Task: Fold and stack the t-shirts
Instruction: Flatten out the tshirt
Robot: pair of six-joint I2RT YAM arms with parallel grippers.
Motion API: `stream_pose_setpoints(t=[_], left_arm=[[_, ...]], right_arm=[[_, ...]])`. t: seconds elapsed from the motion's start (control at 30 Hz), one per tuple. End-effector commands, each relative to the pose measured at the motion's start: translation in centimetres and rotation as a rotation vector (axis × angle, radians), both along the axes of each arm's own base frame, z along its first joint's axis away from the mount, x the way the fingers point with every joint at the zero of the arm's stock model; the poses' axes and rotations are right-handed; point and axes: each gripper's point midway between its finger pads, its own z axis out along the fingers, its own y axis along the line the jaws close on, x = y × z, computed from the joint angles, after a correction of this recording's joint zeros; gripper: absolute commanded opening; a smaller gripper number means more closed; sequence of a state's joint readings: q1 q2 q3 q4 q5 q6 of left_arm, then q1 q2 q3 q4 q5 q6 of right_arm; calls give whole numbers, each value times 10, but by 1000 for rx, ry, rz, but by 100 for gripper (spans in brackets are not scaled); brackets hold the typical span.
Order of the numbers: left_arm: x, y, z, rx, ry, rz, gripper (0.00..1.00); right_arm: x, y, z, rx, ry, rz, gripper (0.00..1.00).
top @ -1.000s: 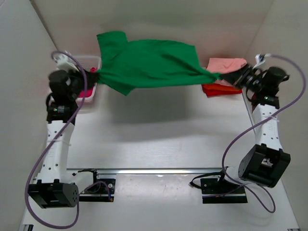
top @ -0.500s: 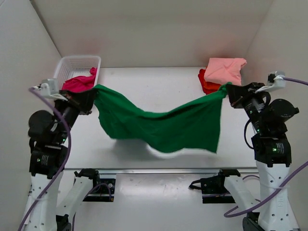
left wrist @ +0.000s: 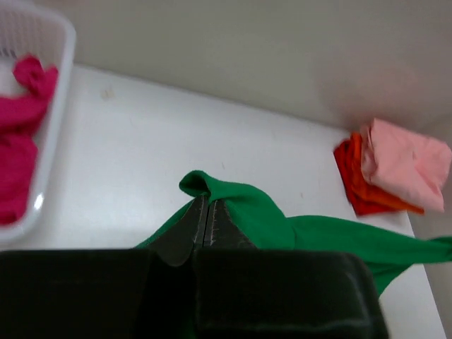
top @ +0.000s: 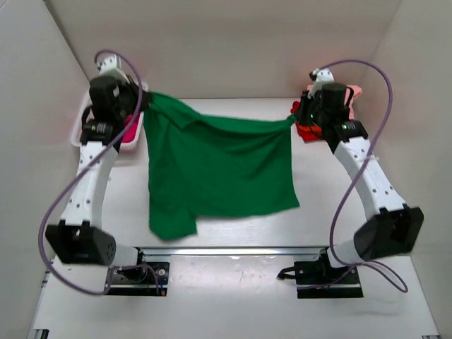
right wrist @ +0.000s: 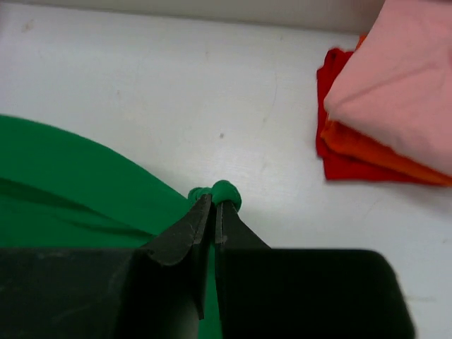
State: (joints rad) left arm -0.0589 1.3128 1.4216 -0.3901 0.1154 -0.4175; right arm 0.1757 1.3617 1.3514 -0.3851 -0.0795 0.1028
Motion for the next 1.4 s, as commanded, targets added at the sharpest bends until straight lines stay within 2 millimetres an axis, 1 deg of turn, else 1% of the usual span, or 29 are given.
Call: stream_pose_setpoints(t=[0.0,0.03,0.07,0.1,0.13,0.2,0.27,0.3,0.33,0.37,0.4,0.43,0.47,0.5,0.6,0.63,0.67,0.7,0.73,0.77,0.8,0.83,0.87,0.93,1.03,1.17,1.23,1.3,1.37], left_arm=[[13,18,108,35,-262,29,0],[13,19,131,50,-302,41,0],[12,16,134,51,-292,33,0],[10,16,153,55,-327,34,0],[8,12,161,52,-336,16,0],[2,11,162,54,-339,7,0],[-7,11,152,47,-327,8,0],[-13,11,132,38,-293,10,0],[-15,9,127,26,-296,5,0],[-21,7,99,16,-253,-2,0],[-30,4,75,1,-221,-2,0],[-40,0,41,-19,-164,-14,0],[-44,-1,28,-28,-152,-15,0],[-53,0,-11,-35,-83,-6,0],[-90,-12,-124,-43,143,-9,0],[-100,-10,-133,-44,157,4,1],[-116,-12,-163,-58,228,-1,2],[-128,-13,-180,-67,284,-2,6],[-144,-14,-202,-82,344,-8,28],[-157,-22,-215,-105,375,-54,48],[-168,-24,-227,-115,417,-64,53],[-179,-30,-233,-137,447,-98,65],[-187,-35,-233,-159,455,-127,72],[-199,-44,-236,-167,478,-152,74],[-204,-42,-238,-158,472,-120,72],[-212,-37,-262,-142,564,-105,56],[-223,-37,-276,-104,635,-111,59],[-228,-35,-287,-63,679,-93,67],[-228,-37,-291,-31,691,-90,71]], right_arm=[[29,-6,112,-39,-293,-26,0],[32,-4,132,-35,-333,-23,0],[33,-7,141,-38,-347,-27,0],[36,-8,155,-32,-371,-28,0],[31,-9,172,-27,-401,-33,0],[31,-14,183,-31,-421,-35,0],[30,-19,180,-30,-409,-32,0],[31,-23,166,-16,-377,-35,0],[32,-29,146,5,-335,-46,0],[30,-27,115,23,-272,-38,1],[23,-37,114,31,-282,-58,1],[19,-40,88,52,-231,-58,0],[16,-41,52,64,-154,-67,0],[9,-45,41,73,-133,-77,0],[-28,-48,-67,118,131,-111,0],[-39,-48,-74,129,148,-118,0],[-60,-49,-105,147,232,-143,0],[-82,-47,-138,162,334,-161,0],[-91,-43,-141,177,343,-158,0],[-111,-41,-163,196,420,-179,0],[-121,-39,-173,209,457,-178,0],[-137,-37,-190,220,516,-191,0],[-149,-37,-202,228,558,-199,0],[-161,-37,-217,213,601,-198,0],[-163,-39,-223,203,616,-200,1],[-165,-36,-230,212,639,-193,0],[-161,-33,-226,210,620,-179,0],[-161,-33,-228,216,626,-185,0],[-159,-32,-225,218,610,-176,0]])
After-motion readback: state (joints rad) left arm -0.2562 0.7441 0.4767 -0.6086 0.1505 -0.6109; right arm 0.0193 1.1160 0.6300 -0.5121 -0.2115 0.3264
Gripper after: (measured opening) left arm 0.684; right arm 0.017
